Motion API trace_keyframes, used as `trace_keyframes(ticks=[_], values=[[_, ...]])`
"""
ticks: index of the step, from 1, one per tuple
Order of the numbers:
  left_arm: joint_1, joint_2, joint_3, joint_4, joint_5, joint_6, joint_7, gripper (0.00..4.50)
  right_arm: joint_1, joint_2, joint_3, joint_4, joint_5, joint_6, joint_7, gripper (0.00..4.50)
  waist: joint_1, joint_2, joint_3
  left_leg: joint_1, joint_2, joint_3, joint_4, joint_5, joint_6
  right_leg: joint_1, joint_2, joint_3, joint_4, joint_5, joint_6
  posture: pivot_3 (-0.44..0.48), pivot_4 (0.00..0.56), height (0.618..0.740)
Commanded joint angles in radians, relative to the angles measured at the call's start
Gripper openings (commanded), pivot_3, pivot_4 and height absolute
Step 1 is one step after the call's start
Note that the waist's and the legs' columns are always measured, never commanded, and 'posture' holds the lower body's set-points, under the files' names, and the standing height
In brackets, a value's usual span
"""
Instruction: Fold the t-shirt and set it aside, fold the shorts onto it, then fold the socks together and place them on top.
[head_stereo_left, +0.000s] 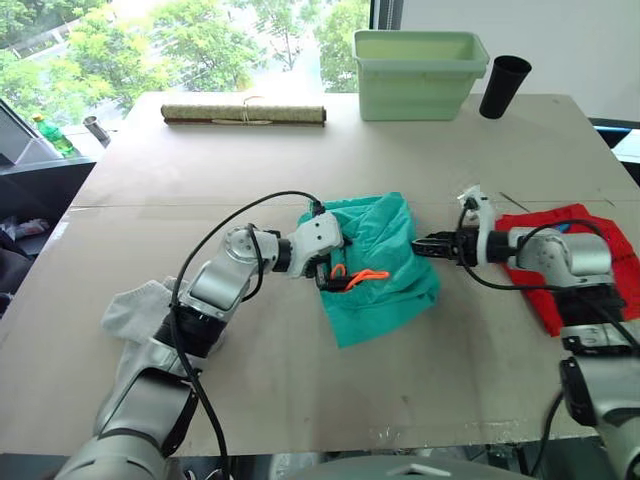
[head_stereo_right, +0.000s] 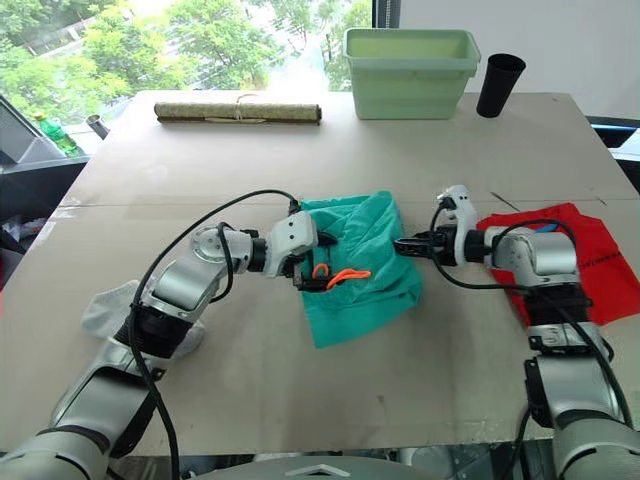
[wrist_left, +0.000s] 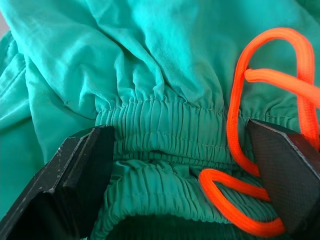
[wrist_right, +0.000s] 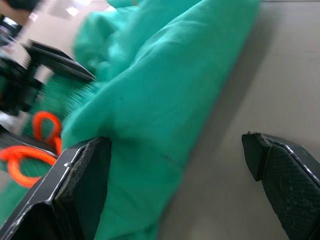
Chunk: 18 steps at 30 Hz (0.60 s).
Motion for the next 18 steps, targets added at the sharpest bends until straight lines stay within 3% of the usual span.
trace_keyframes(ticks=[1, 5, 11, 18], values=[[0.027, -0.01, 0.003, 0.007, 0.009, -0.006, -0.003, 4.5, -0.014, 0.071, -0.016, 0.0, 0.075, 0.091, -0.003, 4.42, 0.0, 0.0, 0.0, 0.0, 0.0, 0.0, 0.0, 0.0, 0.0, 0.0, 0.0, 0.0, 0.0, 0.0, 0.0, 0.0, 0.15, 0.737], [0.049, -0.002, 0.005, 0.003, 0.027, -0.016, -0.005, 4.5, -0.024, 0.103, -0.04, 0.008, 0.096, 0.126, -0.016, 4.42, 0.0, 0.001, -0.001, 0.0, 0.0, 0.0, 0.0, 0.0, 0.0, 0.0, -0.001, 0.0, 0.001, 0.0, 0.0, 0.0, 0.15, 0.737], [0.078, 0.013, 0.023, -0.015, 0.023, -0.016, -0.007, 4.5, -0.043, 0.044, -0.094, 0.053, 0.127, 0.146, 0.01, 4.42, 0.001, 0.001, -0.001, 0.0, -0.001, -0.001, 0.0, 0.0, 0.0, 0.0, -0.002, -0.001, 0.001, 0.0, 0.0, 0.0, 0.15, 0.737], [0.089, 0.007, 0.028, -0.007, 0.032, -0.029, -0.015, 4.5, -0.039, 0.083, -0.008, 0.027, 0.11, 0.163, -0.007, 4.42, -0.002, 0.002, -0.002, 0.0, -0.001, -0.001, -0.001, 0.0, 0.0, 0.0, -0.002, -0.001, 0.001, 0.0, 0.0, 0.0, 0.15, 0.737]])
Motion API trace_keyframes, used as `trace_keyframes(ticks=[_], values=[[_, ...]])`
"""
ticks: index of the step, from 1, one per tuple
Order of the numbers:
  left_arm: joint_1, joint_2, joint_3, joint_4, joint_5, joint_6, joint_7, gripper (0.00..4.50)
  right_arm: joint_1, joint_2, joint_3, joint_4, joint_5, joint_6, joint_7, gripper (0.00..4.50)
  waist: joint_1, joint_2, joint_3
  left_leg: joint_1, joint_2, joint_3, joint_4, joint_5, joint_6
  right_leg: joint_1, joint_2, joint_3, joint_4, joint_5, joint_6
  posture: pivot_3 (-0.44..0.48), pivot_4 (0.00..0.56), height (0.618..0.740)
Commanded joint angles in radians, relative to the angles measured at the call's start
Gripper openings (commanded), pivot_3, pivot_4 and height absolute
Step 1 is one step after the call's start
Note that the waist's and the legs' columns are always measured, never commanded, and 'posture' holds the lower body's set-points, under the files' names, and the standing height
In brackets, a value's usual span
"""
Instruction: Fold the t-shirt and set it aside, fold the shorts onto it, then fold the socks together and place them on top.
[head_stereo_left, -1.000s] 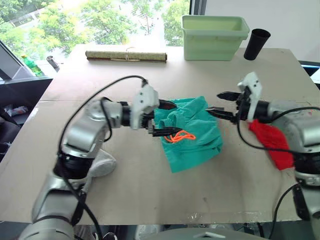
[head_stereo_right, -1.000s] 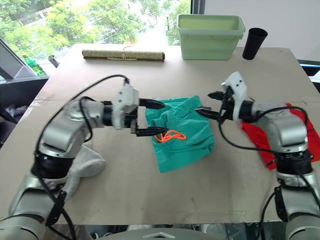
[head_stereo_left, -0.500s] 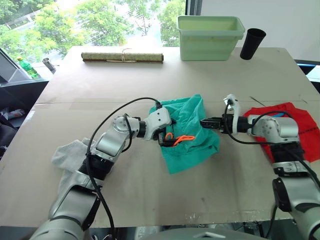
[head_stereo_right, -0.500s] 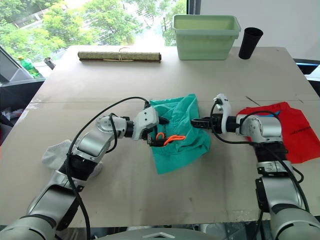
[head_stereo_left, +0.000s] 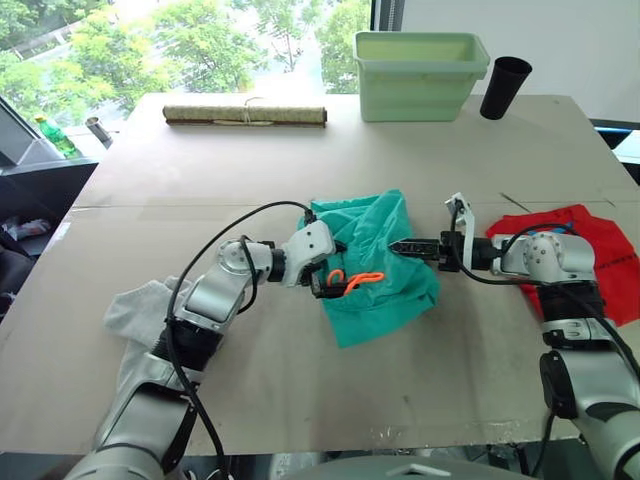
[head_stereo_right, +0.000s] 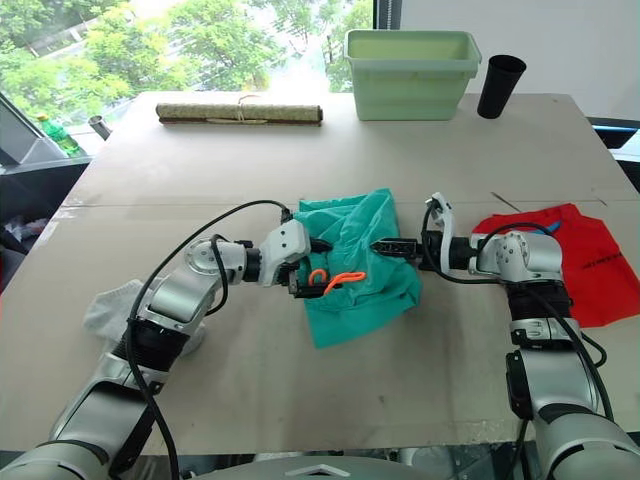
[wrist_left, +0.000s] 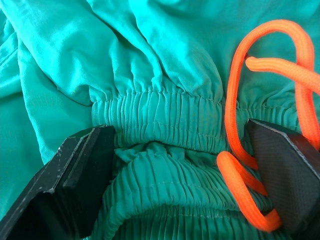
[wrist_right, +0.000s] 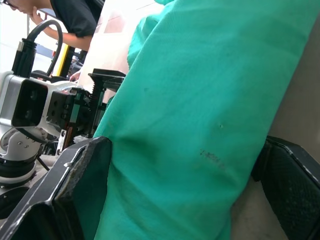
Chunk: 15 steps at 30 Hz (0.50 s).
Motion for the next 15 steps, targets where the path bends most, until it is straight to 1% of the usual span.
trace_keyframes(ticks=[1, 4, 9, 11, 12, 15], values=[[0.019, 0.008, -0.02, 0.011, 0.025, -0.004, -0.014, 4.5, -0.021, 0.048, 0.047, -0.025, -0.006, 0.007, -0.027, 4.42, -0.001, 0.0, 0.0, 0.0, 0.0, 0.0, 0.0, 0.0, 0.0, 0.0, 0.0, 0.0, 0.0, 0.0, 0.0, 0.0, 0.15, 0.737], [0.015, 0.006, -0.011, 0.017, 0.024, -0.012, -0.013, 4.5, -0.025, 0.064, 0.049, -0.012, -0.018, -0.01, -0.041, 3.68, -0.001, 0.0, 0.0, 0.0, 0.0, 0.0, 0.0, 0.0, 0.0, 0.0, 0.0, 0.0, 0.0, 0.0, 0.0, 0.0, 0.15, 0.737], [0.017, 0.008, 0.025, 0.015, 0.007, -0.051, 0.0, 4.5, 0.004, 0.033, 0.039, -0.052, -0.002, 0.009, -0.031, 1.35, 0.002, 0.0, 0.0, -0.001, -0.001, 0.0, 0.0, 0.0, 0.0, -0.001, -0.001, 0.0, 0.0, 0.0, 0.0, 0.0, 0.15, 0.737], [0.011, 0.003, 0.045, 0.012, -0.007, -0.069, 0.004, 4.5, 0.015, 0.025, 0.016, -0.074, 0.013, 0.024, -0.042, 0.29, 0.002, 0.0, 0.0, -0.001, -0.001, 0.0, 0.0, 0.0, 0.0, -0.001, -0.001, 0.0, 0.0, 0.0, 0.0, 0.0, 0.15, 0.737], [0.008, 0.002, 0.057, 0.007, -0.015, -0.083, 0.003, 4.5, 0.023, 0.019, -0.002, -0.091, 0.023, 0.034, -0.051, 0.02, 0.002, 0.0, 0.0, -0.001, -0.001, 0.0, 0.0, 0.0, 0.0, -0.001, -0.001, 0.0, 0.0, 0.0, 0.0, 0.0, 0.15, 0.737], [-0.01, 0.009, 0.102, -0.035, -0.062, -0.079, -0.015, 4.5, 0.05, -0.01, -0.073, -0.166, 0.055, 0.075, -0.091, 0.02, 0.005, 0.0, 0.0, -0.002, 0.0, 0.0, 0.0, 0.0, 0.0, -0.001, -0.001, -0.001, 0.0, 0.0, 0.0, 0.0, 0.15, 0.737]])
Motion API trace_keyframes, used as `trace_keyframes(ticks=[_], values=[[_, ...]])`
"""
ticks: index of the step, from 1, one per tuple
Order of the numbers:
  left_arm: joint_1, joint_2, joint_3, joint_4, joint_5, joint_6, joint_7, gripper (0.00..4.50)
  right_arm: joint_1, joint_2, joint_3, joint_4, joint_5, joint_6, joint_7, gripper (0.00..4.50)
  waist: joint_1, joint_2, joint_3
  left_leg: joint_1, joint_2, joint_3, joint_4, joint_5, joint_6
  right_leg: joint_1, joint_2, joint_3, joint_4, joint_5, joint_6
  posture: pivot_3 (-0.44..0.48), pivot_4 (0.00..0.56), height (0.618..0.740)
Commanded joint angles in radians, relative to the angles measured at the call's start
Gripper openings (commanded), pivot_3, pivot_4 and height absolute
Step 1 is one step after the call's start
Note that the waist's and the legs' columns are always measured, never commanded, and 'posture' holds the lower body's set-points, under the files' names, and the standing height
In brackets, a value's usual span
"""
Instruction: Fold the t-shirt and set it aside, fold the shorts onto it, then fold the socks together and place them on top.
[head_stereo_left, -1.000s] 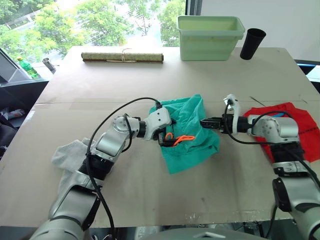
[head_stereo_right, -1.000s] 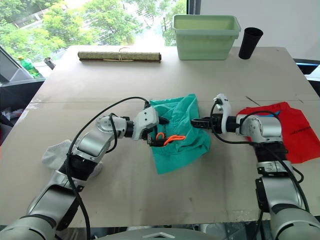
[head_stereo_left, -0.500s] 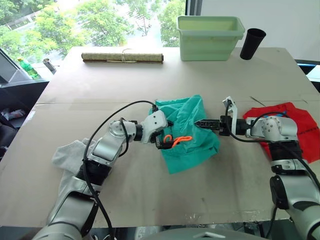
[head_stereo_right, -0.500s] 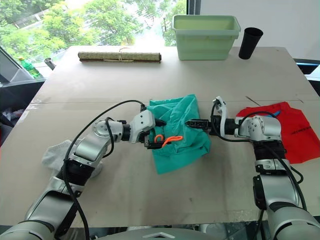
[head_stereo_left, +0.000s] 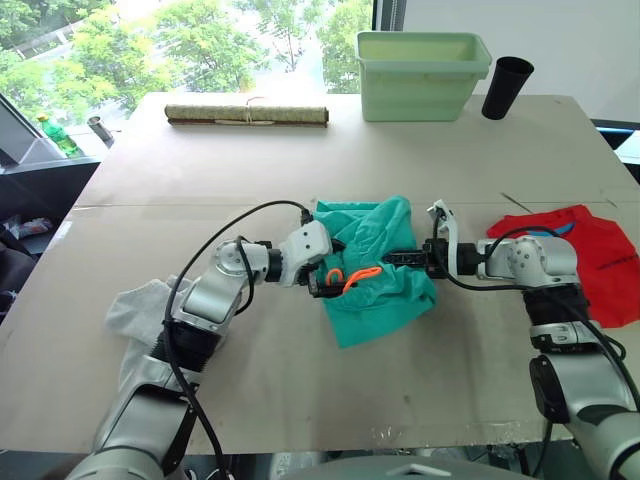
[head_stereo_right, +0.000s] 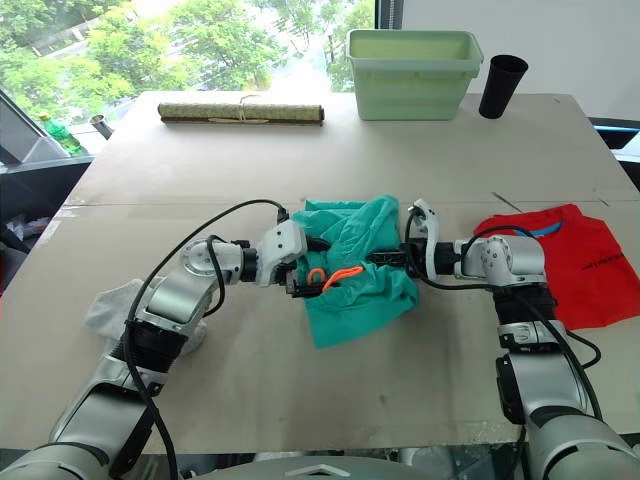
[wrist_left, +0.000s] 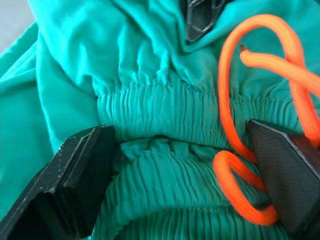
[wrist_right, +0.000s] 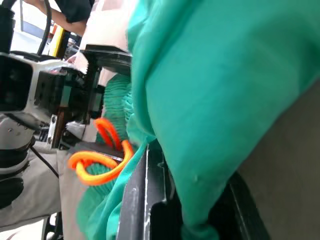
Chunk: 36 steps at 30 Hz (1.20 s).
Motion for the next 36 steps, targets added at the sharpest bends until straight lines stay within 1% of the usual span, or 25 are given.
trace_keyframes(ticks=[1, 3, 5, 7, 9, 10, 12, 15, 16, 17, 18, 20, 21, 23, 25, 26, 29, 30, 31, 32, 33, 34, 36], values=[[-0.027, 0.025, 0.07, -0.071, -0.058, 0.002, -0.025, 4.5, 0.028, -0.049, -0.108, -0.125, 0.062, 0.053, -0.041, 0.02, 0.002, 0.0, 0.0, -0.001, 0.0, 0.0, 0.0, 0.0, 0.0, -0.001, 0.0, 0.0, 0.0, 0.0, 0.0, 0.0, 0.15, 0.737], [-0.059, 0.055, 0.092, -0.121, -0.085, 0.04, -0.054, 4.5, 0.043, -0.076, -0.164, -0.201, 0.088, 0.087, -0.074, 0.02, 0.004, 0.0, 0.001, -0.001, -0.001, 0.0, 0.0, 0.0, 0.0, -0.001, -0.001, 0.0, 0.0, 0.0, 0.0, 0.0, 0.15, 0.737], [-0.108, 0.077, 0.127, -0.178, -0.136, 0.098, -0.067, 4.5, 0.051, -0.111, -0.253, -0.295, 0.14, 0.148, -0.104, 0.02, 0.006, 0.0, 0.002, -0.002, -0.001, 0.0, 0.0, 0.0, 0.0, -0.002, -0.001, -0.001, 0.0, 0.0, 0.0, 0.0, 0.15, 0.737], [-0.159, 0.086, 0.163, -0.222, -0.191, 0.15, -0.07, 4.5, 0.055, -0.166, -0.338, -0.382, 0.183, 0.214, -0.127, 0.02, 0.006, 0.001, 0.002, -0.002, -0.001, -0.001, 0.0, 0.0, 0.0, -0.002, -0.001, -0.001, 0.0, 0.0, 0.0, 0.0, 0.15, 0.737], [-0.191, 0.09, 0.187, -0.251, -0.234, 0.193, -0.07, 4.5, 0.058, -0.218, -0.395, -0.427, 0.21, 0.259, -0.141, 0.02, 0.005, 0.001, 0.002, -0.002, -0.001, -0.001, 0.0, 0.0, 0.0, -0.001, -0.001, -0.001, -0.001, 0.0, 0.0, 0.0, 0.15, 0.737], [-0.21, 0.09, 0.201, -0.268, -0.263, 0.219, -0.07, 4.5, 0.066, -0.28, -0.425, -0.438, 0.211, 0.269, -0.134, 0.02, 0.004, 0.001, 0.002, -0.001, -0.001, -0.001, -0.001, 0.0, 0.0, -0.001, -0.001, -0.001, -0.001, 0.0, 0.0, 0.0, 0.15, 0.737], [-0.233, 0.092, 0.216, -0.291, -0.296, 0.251, -0.068, 4.5, 0.078, -0.368, -0.462, -0.44, 0.217, 0.279, -0.122, 0.02, 0.004, 0.002, 0.002, -0.001, -0.001, 0.0, -0.002, 0.0, 0.0, 0.0, -0.001, -0.001, -0.002, 0.0, 0.0, 0.0, 0.15, 0.737], [-0.264, 0.101, 0.226, -0.324, -0.339, 0.294, -0.073, 4.5, 0.128, -0.551, -0.485, -0.378, 0.205, 0.258, -0.057, 0.02, 0.009, 0.003, 0.004, -0.001, -0.001, 0.0, -0.002, 0.0, 0.0, -0.001, -0.001, -0.001, -0.002, 0.0, 0.0, 0.0, 0.15, 0.737], [-0.269, 0.103, 0.227, -0.33, -0.347, 0.304, -0.074, 4.5, 0.141, -0.584, -0.482, -0.364, 0.204, 0.247, -0.044, 0.02, 0.009, 0.003, 0.004, -0.002, -0.002, 0.0, -0.002, 0.0, 0.0, -0.001, 0.0, -0.001, -0.002, 0.0, 0.001, 0.0, 0.15, 0.737], [-0.273, 0.107, 0.223, -0.337, -0.351, 0.309, -0.08, 4.5, 0.179, -0.656, -0.461, -0.318, 0.182, 0.213, -0.004, 0.02, 0.008, 0.002, 0.003, -0.001, -0.002, 0.0, -0.002, 0.0, 0.0, 0.0, 0.0, -0.001, -0.003, 0.0, 0.001, 0.0, 0.15, 0.737], [-0.275, 0.111, 0.22, -0.341, -0.354, 0.312, -0.083, 4.5, 0.205, -0.704, -0.445, -0.286, 0.167, 0.188, 0.026, 0.02, 0.008, 0.002, 0.003, -0.001, -0.001, 0.0, -0.001, 0.0, 0.0, 0.0, 0.0, -0.001, -0.003, 0.0, 0.001, 0.0, 0.15, 0.737], [-0.277, 0.121, 0.213, -0.347, -0.352, 0.311, -0.088, 4.5, 0.273, -0.816, -0.391, -0.164, 0.108, 0.091, 0.115, 0.02, 0.009, 0.002, 0.003, 0.0, -0.001, 0.0, -0.001, 0.0, 0.0, 0.001, 0.0, -0.001, -0.004, 0.0, 0.001, 0.0, 0.15, 0.737], [-0.275, 0.124, 0.212, -0.352, -0.353, 0.315, -0.086, 4.5, 0.288, -0.846, -0.365, -0.105, 0.081, 0.041, 0.147, 0.02, 0.009, 0.002, 0.003, 0.0, -0.001, 0.0, -0.001, 0.0, 0.0, 0.001, 0.0, 0.0, -0.004, 0.0, 0.001, 0.0, 0.15, 0.737], [-0.27, 0.125, 0.207, -0.368, -0.359, 0.329, -0.081, 4.5, 0.272, -0.881, -0.3, 0.032, 0.017, -0.063, 0.184, 0.02, 0.008, 0.002, 0.004, 0.0, -0.001, 0.0, -0.001, 0.0, 0.001, 0.001, 0.001, 0.0, -0.004, 0.0, 0.001, 0.0, 0.15, 0.737], [-0.267, 0.126, 0.201, -0.38, -0.358, 0.336, -0.08, 4.5, 0.264, -0.906, -0.207, 0.125, -0.07, -0.192, 0.232, 0.02, 0.004, 0.002, 0.004, 0.0, -0.001, 0.0, -0.001, 0.0, 0.001, 0.001, 0.001, 0.0, -0.004, 0.0, 0.001, 0.0, 0.15, 0.737], [-0.267, 0.124, 0.199, -0.383, -0.359, 0.34, -0.079, 4.5, 0.248, -0.902, -0.17, 0.165, -0.101, -0.237, 0.25, 0.02, 0.004, 0.002, 0.004, 0.0, -0.001, 0.0, 0.0, 0.0, 0.001, 0.001, 0.002, 0.001, -0.004, -0.001, 0.001, 0.0, 0.15, 0.737], [-0.27, 0.124, 0.192, -0.384, -0.354, 0.344, -0.081, 4.5, 0.181, -0.853, -0.074, 0.256, -0.207, -0.385, 0.234, 0.02, 0.001, 0.004, 0.004, 0.001, -0.001, 0.001, 0.0, 0.0, 0.0, 0.001, 0.002, 0.002, -0.004, -0.001, 0.001, 0.0, 0.15, 0.737], [-0.271, 0.125, 0.19, -0.384, -0.351, 0.344, -0.081, 4.5, 0.174, -0.841, -0.049, 0.272, -0.239, -0.44, 0.235, 0.39, 0.001, 0.004, 0.004, 0.001, 0.0, 0.001, 0.0, 0.0, 0.0, 0.001, 0.002, 0.002, -0.004, -0.001, 0.002, 0.0, 0.15, 0.737], [-0.271, 0.128, 0.187, -0.386, -0.347, 0.343, -0.082, 4.5, 0.162, -0.826, -0.029, 0.293, -0.281, -0.504, 0.206, 0.85, 0.002, 0.004, 0.004, 0.001, 0.0, 0.001, 0.0, 0.0, 0.0, 0.001, 0.003, 0.002, -0.004, -0.001, 0.002, 0.0, 0.15, 0.737], [-0.271, 0.13, 0.184, -0.388, -0.344, 0.342, -0.082, 4.5, 0.152, -0.815, -0.017, 0.312, -0.312, -0.551, 0.186, 1.05, 0.003, 0.004, 0.004, 0.001, 0.0, 0.001, 0.0, 0.0, 0.0, 0.001, 0.003, 0.002, -0.004, -0.001, 0.002, 0.0, 0.15, 0.737], [-0.271, 0.131, 0.184, -0.389, -0.344, 0.342, -0.082, 4.5, 0.144, -0.807, -0.011, 0.331, -0.339, -0.589, 0.166, 1.62, 0.003, 0.004, 0.004, 0.0, 0.0, 0.001, 0.0, 0.0, 0.0, 0.001, 0.003, 0.002, -0.004, -0.001, 0.002, 0.0, 0.15, 0.737], [-0.271, 0.132, 0.183, -0.391, -0.345, 0.343, -0.081, 4.5, 0.136, -0.802, -0.008, 0.347, -0.357, -0.615, 0.158, 2.09, 0.004, 0.004, 0.004, 0.0, 0.0, 0.001, 0.0, 0.0, 0.0, 0.001, 0.003, 0.002, -0.004, -0.001, 0.002, 0.0, 0.15, 0.737], [-0.264, 0.144, 0.193, -0.405, -0.358, 0.359, -0.08, 4.5, 0.139, -0.828, -0.023, 0.328, -0.4, -0.7, 0.124, 3.07, 0.007, 0.005, 0.005, 0.0, 0.0, 0.001, 0.0, 0.0, 0.0, 0.001, 0.003, 0.002, -0.004, -0.001, 0.002, 0.0, 0.15, 0.737]])
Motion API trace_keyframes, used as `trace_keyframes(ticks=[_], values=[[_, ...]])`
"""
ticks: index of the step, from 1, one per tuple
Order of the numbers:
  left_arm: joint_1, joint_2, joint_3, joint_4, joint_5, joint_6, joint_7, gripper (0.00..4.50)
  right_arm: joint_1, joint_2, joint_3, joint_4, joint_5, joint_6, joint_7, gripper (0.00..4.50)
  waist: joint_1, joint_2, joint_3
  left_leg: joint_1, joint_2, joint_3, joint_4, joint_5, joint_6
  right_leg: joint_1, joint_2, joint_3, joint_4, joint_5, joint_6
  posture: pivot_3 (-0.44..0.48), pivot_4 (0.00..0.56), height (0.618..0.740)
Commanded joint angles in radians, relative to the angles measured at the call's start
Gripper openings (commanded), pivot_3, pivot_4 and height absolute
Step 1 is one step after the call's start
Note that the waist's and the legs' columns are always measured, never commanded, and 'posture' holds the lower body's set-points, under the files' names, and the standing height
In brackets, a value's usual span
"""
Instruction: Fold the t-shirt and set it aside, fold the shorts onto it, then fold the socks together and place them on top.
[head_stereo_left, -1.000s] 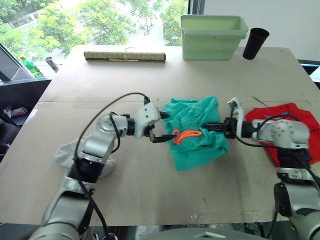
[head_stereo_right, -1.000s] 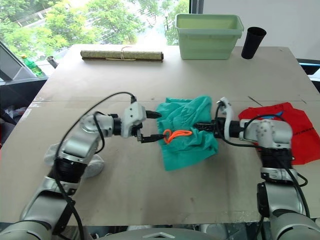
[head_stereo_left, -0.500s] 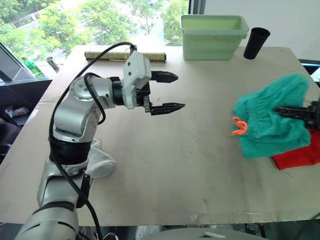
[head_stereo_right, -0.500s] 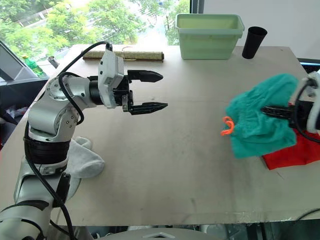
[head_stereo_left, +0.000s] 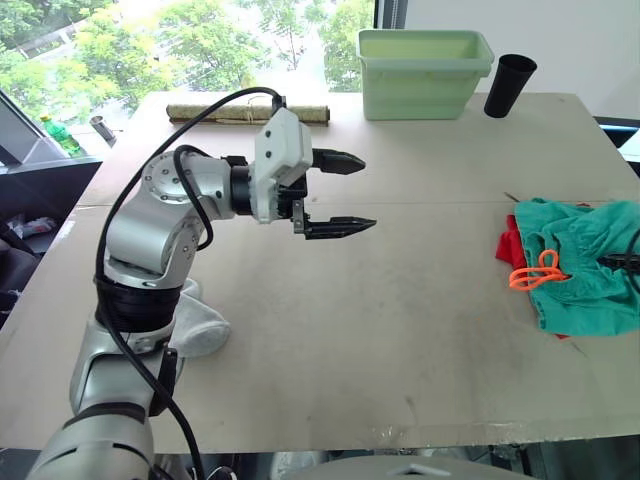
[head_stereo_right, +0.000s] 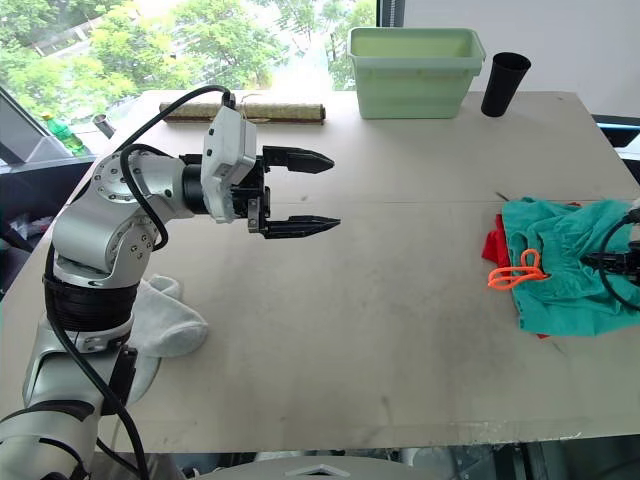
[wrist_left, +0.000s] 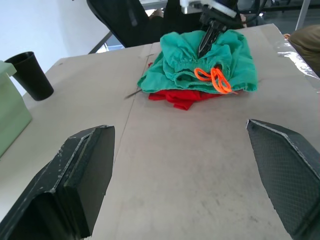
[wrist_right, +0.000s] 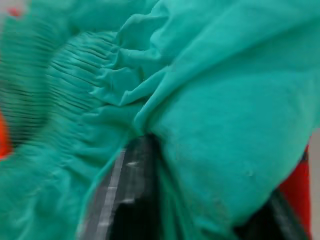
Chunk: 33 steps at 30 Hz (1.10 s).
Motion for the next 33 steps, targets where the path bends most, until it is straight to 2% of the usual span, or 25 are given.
trace_keyframes(ticks=[1, 2, 3, 6, 10, 14, 16, 20, 24, 26, 30, 33], values=[[-0.003, 0.03, 0.029, -0.058, -0.024, 0.016, 0.003, 4.5, -0.017, -0.058, -0.045, -0.033, -0.069, -0.136, -0.05, 3.36, 0.001, 0.002, 0.001, 0.0, 0.0, 0.0, 0.0, 0.0, 0.0, 0.0, 0.0, 0.0, 0.0, 0.0, 0.0, 0.0, 0.15, 0.737], [0.002, 0.035, 0.03, -0.064, -0.025, 0.018, 0.003, 4.5, -0.013, -0.069, -0.065, -0.058, -0.067, -0.138, -0.055, 4.05, 0.001, 0.002, 0.001, 0.0, 0.0, 0.0, 0.0, 0.0, 0.0, 0.0, 0.0, 0.0, 0.0, 0.0, 0.0, 0.0, 0.15, 0.737], [0.013, 0.041, 0.033, -0.075, -0.029, 0.023, 0.006, 4.5, 0.006, -0.083, -0.088, -0.09, -0.061, -0.136, -0.051, 4.46, 0.001, 0.003, 0.001, 0.0, 0.0, 0.0, 0.0, 0.0, 0.0, 0.0, 0.0, 0.0, 0.0, 0.0, 0.0, 0.0, 0.15, 0.737], [0.049, 0.074, 0.051, -0.094, -0.035, 0.038, 0.01, 4.5, 0.061, -0.116, -0.19, -0.177, -0.026, -0.123, -0.045, 4.46, 0.001, 0.003, 0.001, 0.001, 0.0, 0.0, 0.0, 0.0, 0.0, 0.0, 0.0, 0.0, 0.0, 0.0, 0.0, 0.0, 0.15, 0.737], [0.135, 0.137, 0.103, -0.092, -0.034, 0.022, -0.004, 4.5, 0.119, -0.113, -0.352, -0.269, 0.019, -0.204, -0.029, 4.46, -0.003, 0.003, 0.001, 0.001, 0.001, 0.0, 0.0, 0.0, 0.0, 0.001, 0.0, 0.0, 0.0, 0.0, 0.0, 0.0, 0.15, 0.737], [0.294, 0.245, 0.194, -0.06, -0.042, -0.02, -0.088, 4.5, 0.159, -0.022, -0.518, -0.467, 0.201, -0.158, 0.045, 4.46, -0.008, 0.004, 0.001, 0.002, 0.001, 0.0, -0.001, 0.0, 0.0, 0.001, 0.0, 0.001, 0.0, 0.0, 0.0, 0.0, 0.15, 0.737], [0.362, 0.287, 0.234, -0.041, -0.046, -0.05, -0.129, 4.5, 0.201, 0.038, -0.556, -0.564, 0.261, -0.142, 0.057, 4.46, -0.004, 0.003, 0.001, 0.002, 0.003, 0.0, -0.001, 0.0, -0.001, 0.001, 0.002, 0.0, 0.0, 0.0, 0.0, 0.0, 0.15, 0.737], [0.492, 0.331, 0.304, 0.01, -0.047, -0.09, -0.177, 4.5, 0.305, 0.143, -0.539, -0.713, 0.292, -0.132, 0.021, 4.46, 0.007, 0.003, 0.001, 0.001, 0.003, -0.003, -0.002, 0.0, 0.0, 0.003, 0.001, -0.002, -0.004, 0.0, 0.0, 0.0, 0.15, 0.737], [0.562, 0.341, 0.329, -0.001, -0.049, -0.109, -0.18, 4.5, 0.348, 0.154, -0.497, -0.699, 0.228, -0.155, -0.026, 4.46, 0.018, 0.004, 0.002, 0.0, -0.001, -0.003, -0.002, -0.004, -0.003, 0.001, -0.004, -0.003, -0.005, 0.0, -0.001, 0.0, 0.15, 0.737], [0.579, 0.334, 0.346, -0.018, -0.066, -0.098, -0.161, 4.5, 0.386, 0.14, -0.485, -0.68, 0.187, -0.204, -0.004, 4.46, 0.023, 0.004, 0.002, 0.0, -0.001, -0.003, -0.002, -0.004, -0.003, 0.001, -0.005, -0.003, -0.006, 0.0, -0.001, 0.0, 0.15, 0.737], [0.723, 0.339, 0.46, -0.075, -0.074, -0.076, -0.134, 4.5, 0.434, 0.212, -0.495, -0.886, 0.398, -0.153, 0.12, 4.46, 0.013, 0.005, 0.002, 0.0, -0.001, -0.003, -0.004, -0.004, -0.002, 0.001, -0.005, -0.003, -0.006, 0.0, -0.001, 0.0, 0.15, 0.737], [0.81, 0.36, 0.525, -0.043, -0.053, -0.092, -0.153, 4.5, 0.477, 0.241, -0.434, -0.983, 0.446, -0.164, 0.18, 4.46, -0.001, 0.004, 0.002, 0.002, 0.0, -0.003, -0.008, -0.001, 0.0, 0.001, -0.004, -0.003, -0.005, 0.0, -0.001, 0.0, 0.15, 0.737]])
